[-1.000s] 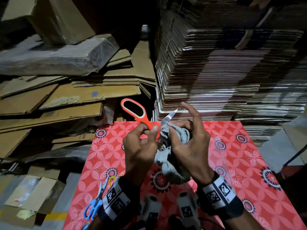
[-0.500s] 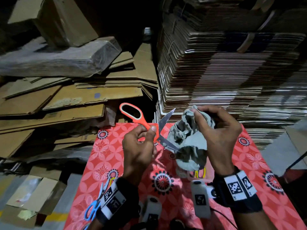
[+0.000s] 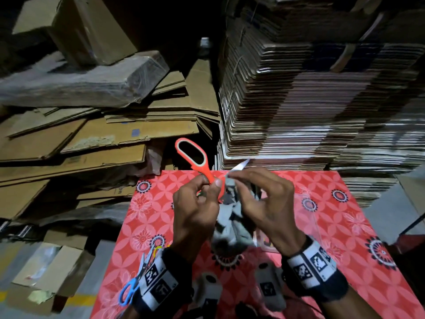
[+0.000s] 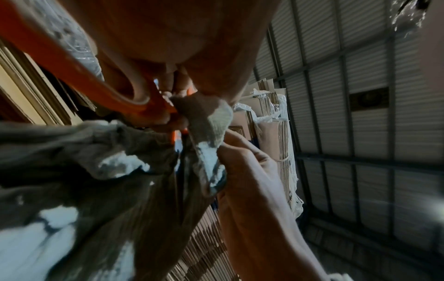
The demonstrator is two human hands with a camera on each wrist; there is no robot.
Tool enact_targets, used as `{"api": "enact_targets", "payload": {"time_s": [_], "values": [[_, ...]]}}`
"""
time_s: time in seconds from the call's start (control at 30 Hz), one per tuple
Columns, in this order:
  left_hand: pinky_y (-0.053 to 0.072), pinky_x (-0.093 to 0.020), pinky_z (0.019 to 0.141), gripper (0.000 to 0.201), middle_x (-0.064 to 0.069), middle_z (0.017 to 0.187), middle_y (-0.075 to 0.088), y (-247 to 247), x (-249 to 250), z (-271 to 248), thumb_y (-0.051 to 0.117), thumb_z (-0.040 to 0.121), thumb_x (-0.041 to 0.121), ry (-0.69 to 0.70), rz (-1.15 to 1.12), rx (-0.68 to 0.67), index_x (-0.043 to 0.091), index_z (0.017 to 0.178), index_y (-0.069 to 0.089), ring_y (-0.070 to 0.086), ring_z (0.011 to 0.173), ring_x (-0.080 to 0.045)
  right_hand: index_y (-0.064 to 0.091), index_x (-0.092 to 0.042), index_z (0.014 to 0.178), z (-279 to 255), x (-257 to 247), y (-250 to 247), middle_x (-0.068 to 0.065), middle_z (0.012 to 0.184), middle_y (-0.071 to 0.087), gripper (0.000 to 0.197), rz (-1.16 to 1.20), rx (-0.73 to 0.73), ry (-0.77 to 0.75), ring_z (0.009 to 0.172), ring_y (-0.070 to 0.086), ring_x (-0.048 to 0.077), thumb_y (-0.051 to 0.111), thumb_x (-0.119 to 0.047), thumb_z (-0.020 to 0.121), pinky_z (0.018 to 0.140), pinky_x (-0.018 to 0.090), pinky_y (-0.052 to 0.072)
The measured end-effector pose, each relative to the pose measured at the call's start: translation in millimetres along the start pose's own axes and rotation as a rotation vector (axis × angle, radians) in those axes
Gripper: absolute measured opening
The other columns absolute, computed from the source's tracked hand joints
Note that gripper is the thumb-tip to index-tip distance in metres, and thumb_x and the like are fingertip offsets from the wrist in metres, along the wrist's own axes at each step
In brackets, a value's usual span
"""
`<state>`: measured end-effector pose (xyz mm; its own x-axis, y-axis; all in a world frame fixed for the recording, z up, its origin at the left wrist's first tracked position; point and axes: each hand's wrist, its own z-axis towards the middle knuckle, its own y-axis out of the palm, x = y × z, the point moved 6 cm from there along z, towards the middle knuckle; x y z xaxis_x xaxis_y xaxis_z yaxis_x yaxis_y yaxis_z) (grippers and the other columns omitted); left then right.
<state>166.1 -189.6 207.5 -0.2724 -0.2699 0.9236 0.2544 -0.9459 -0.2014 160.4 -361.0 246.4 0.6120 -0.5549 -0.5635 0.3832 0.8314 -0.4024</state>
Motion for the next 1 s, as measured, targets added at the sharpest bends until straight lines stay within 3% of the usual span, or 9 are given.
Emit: {"api": "enact_targets", "payload": {"time_s": [0.1, 0.2, 0.3, 0.37, 0.43, 0.6, 0.77, 0.9, 1.0], "values": [[0.043, -0.047, 0.046, 0.045, -0.019, 0.058, 0.049, 3, -6, -4, 0.062, 0.093, 0.048, -0.032, -0.017, -0.016, 0.009, 0.072, 0.053, 0.043, 0.047, -0.029, 0.083, -0.012, 0.098, 10, 15, -12, -0.004, 0.086, 0.073, 0.027, -0.064, 0.117, 0.055, 0.078, 0.058, -0.011, 0.079, 0.008, 0.08, 0.073, 0.007, 0.042], [0.04, -0.048, 0.041, 0.046, -0.021, 0.056, 0.047, 2, -4, -1, 0.06, 0.091, 0.051, -0.033, -0.045, 0.007, 0.009, 0.074, 0.053, 0.039, 0.045, -0.024, 0.083, -0.014, 0.1, -2, 3, 6, -0.003, 0.091, 0.074, 0.024, -0.041, 0.026, 0.019, 0.084, 0.065, 0.002, 0.078, 0.003, 0.084, 0.076, 0.016, 0.05], [0.041, -0.046, 0.043, 0.041, -0.019, 0.06, 0.055, 1, -2, 1, 0.059, 0.093, 0.048, 0.025, 0.012, -0.013, 0.01, 0.077, 0.06, 0.049, 0.05, -0.033, 0.083, -0.015, 0.102, -11, -3, 15, -0.004, 0.093, 0.075, 0.022, -0.009, -0.047, 0.003, 0.085, 0.066, 0.003, 0.079, 0.001, 0.087, 0.077, 0.013, 0.046], [0.043, -0.038, 0.042, 0.04, -0.013, 0.055, 0.055, 2, -6, -2, 0.061, 0.095, 0.047, -0.001, -0.006, -0.026, 0.011, 0.078, 0.059, 0.051, 0.043, -0.029, 0.083, -0.013, 0.099, 0, 13, -1, -0.004, 0.091, 0.076, 0.021, -0.007, 0.052, 0.067, 0.083, 0.064, -0.005, 0.079, 0.002, 0.086, 0.076, 0.01, 0.044], [0.05, -0.043, 0.045, 0.038, -0.013, 0.057, 0.058, 7, -12, -6, 0.061, 0.096, 0.046, -0.006, -0.005, -0.036, 0.012, 0.08, 0.06, 0.058, 0.045, -0.035, 0.082, -0.012, 0.098, 9, 23, -15, -0.005, 0.087, 0.076, 0.019, -0.026, 0.163, 0.108, 0.078, 0.06, -0.01, 0.08, 0.002, 0.086, 0.071, 0.008, 0.042], [0.041, -0.044, 0.044, 0.022, -0.018, 0.055, 0.049, 8, -16, -10, 0.06, 0.095, 0.028, -0.005, 0.06, -0.01, 0.015, 0.078, 0.056, 0.047, 0.043, -0.033, 0.082, -0.012, 0.107, -5, 10, -3, -0.003, 0.087, 0.074, 0.02, -0.06, 0.107, 0.053, 0.077, 0.063, 0.006, 0.081, -0.003, 0.089, 0.074, 0.017, 0.048], [0.039, -0.046, 0.041, 0.03, -0.023, 0.053, 0.049, 5, -9, -12, 0.058, 0.096, 0.035, -0.018, 0.01, -0.033, 0.012, 0.077, 0.056, 0.045, 0.041, -0.035, 0.077, -0.01, 0.12, -2, 13, -8, -0.001, 0.102, 0.078, 0.03, -0.013, 0.005, 0.033, 0.088, 0.071, 0.009, 0.078, -0.003, 0.091, 0.082, 0.018, 0.054], [0.036, -0.029, 0.046, 0.034, 0.001, 0.047, 0.048, 10, -16, -17, 0.059, 0.098, 0.032, -0.089, -0.087, -0.063, 0.007, 0.076, 0.056, 0.048, 0.039, -0.02, 0.077, -0.018, 0.122, 14, 54, -37, -0.007, 0.113, 0.077, 0.033, 0.051, 0.17, 0.247, 0.099, 0.075, 0.008, 0.079, -0.015, 0.089, 0.09, 0.021, 0.056], [0.034, -0.021, 0.045, 0.036, -0.006, 0.048, 0.045, 7, -17, -16, 0.061, 0.103, 0.02, -0.095, -0.112, -0.046, 0.0, 0.075, 0.051, 0.047, 0.038, -0.013, 0.076, -0.018, 0.12, 13, 48, -44, -0.008, 0.108, 0.077, 0.032, 0.096, 0.207, 0.235, 0.098, 0.074, 0.007, 0.078, -0.016, 0.088, 0.091, 0.03, 0.059]]}}
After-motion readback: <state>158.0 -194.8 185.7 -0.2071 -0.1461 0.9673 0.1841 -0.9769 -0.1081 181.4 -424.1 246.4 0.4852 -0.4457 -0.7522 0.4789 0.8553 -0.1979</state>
